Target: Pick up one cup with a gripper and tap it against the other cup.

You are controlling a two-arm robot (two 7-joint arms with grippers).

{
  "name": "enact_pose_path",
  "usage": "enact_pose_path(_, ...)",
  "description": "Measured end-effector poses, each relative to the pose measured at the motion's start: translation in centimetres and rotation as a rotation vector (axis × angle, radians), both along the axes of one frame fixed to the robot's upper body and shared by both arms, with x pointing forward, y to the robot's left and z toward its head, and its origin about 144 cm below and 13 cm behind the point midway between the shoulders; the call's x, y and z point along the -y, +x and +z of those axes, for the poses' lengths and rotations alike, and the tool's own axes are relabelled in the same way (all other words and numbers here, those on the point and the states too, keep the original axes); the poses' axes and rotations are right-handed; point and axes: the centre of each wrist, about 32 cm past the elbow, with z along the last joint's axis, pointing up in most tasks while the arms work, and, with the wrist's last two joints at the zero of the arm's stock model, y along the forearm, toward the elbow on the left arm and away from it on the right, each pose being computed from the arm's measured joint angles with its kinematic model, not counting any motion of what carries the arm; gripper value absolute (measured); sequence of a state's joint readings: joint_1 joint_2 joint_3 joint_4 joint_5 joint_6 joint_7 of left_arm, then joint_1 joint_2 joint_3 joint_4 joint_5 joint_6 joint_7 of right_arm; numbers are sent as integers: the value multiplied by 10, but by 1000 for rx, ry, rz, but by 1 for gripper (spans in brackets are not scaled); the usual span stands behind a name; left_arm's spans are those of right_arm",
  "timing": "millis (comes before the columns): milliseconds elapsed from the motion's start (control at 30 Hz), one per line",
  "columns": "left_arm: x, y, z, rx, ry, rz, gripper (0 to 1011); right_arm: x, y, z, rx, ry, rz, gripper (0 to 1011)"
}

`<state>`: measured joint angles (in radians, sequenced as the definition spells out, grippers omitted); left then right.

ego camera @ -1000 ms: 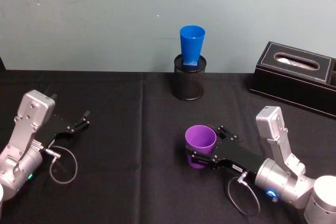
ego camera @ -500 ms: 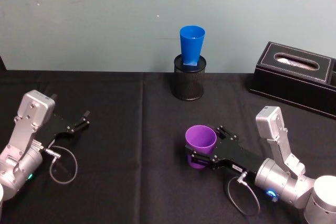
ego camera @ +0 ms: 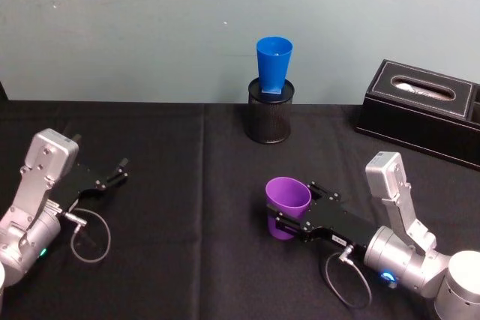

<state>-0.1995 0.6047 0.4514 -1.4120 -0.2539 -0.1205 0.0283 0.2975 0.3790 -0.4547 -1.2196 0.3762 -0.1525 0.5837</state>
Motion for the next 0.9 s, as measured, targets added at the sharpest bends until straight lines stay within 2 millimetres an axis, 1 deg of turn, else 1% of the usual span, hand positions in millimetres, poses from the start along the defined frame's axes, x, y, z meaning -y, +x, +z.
enact_pose_path(300,0,0,0,0,0,0,1011,0,0,1,2,0,1,731)
enact_pose_path(700,0,0,0,0,0,0,1012,1,-1,18,33,-19,19,731)
enact_pose_path(900,0,0,0,0,0,0,1011,0,-1,30,42,-39,22,731)
